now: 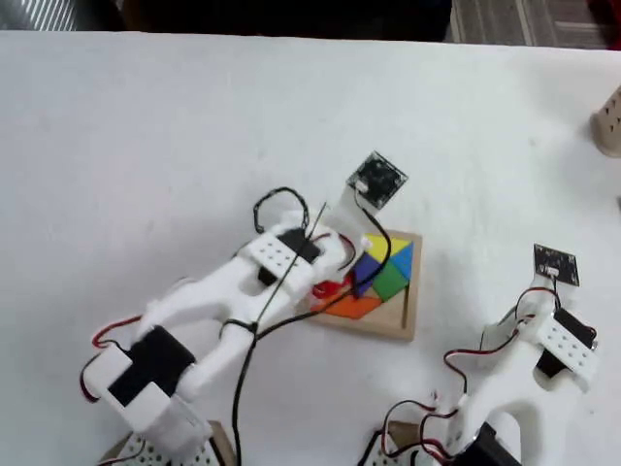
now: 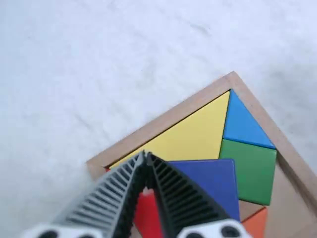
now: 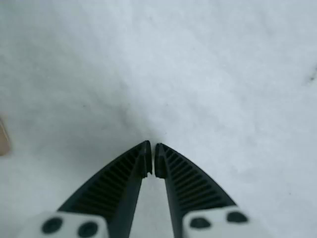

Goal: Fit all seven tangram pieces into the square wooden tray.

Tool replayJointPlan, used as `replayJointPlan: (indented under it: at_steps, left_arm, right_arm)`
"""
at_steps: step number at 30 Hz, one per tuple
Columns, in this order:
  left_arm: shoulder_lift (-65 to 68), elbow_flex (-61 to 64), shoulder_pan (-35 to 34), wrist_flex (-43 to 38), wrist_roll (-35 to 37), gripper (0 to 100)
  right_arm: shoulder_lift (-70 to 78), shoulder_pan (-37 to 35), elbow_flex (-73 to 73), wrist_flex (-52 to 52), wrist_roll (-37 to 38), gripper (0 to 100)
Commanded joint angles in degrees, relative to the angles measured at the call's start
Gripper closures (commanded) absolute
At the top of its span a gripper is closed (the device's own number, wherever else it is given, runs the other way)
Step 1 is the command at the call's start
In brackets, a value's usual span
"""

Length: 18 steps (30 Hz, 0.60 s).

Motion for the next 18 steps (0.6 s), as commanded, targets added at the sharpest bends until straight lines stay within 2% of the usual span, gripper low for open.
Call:
replayJointPlan:
  at_steps: [1, 5, 8, 15, 18]
  left_arm:
    - [-1.01, 0.18, 1.63, -1.67, 0.62, 98]
    - [3.65, -2.37, 3.82, -1.49, 0.7, 98]
    - [6.64, -6.68, 3.82, 1.58, 0.79, 98]
    - [7.96, -9.14, 7.96, 3.96, 0.88, 98]
    - [7.96, -9.05, 9.98, 4.22, 4.57, 98]
  right_arm:
    - [0.13, -0.75, -0.18, -0.66, 0.62, 98.1]
    - [0.13, -0.75, -0.18, -0.66, 0.62, 98.1]
    - [0.13, -0.66, -0.18, -0.66, 0.7, 98.1]
    - [0.13, -0.75, -0.18, -0.66, 0.7, 98.1]
    - [0.13, -0.75, -0.18, -0.66, 0.7, 98.1]
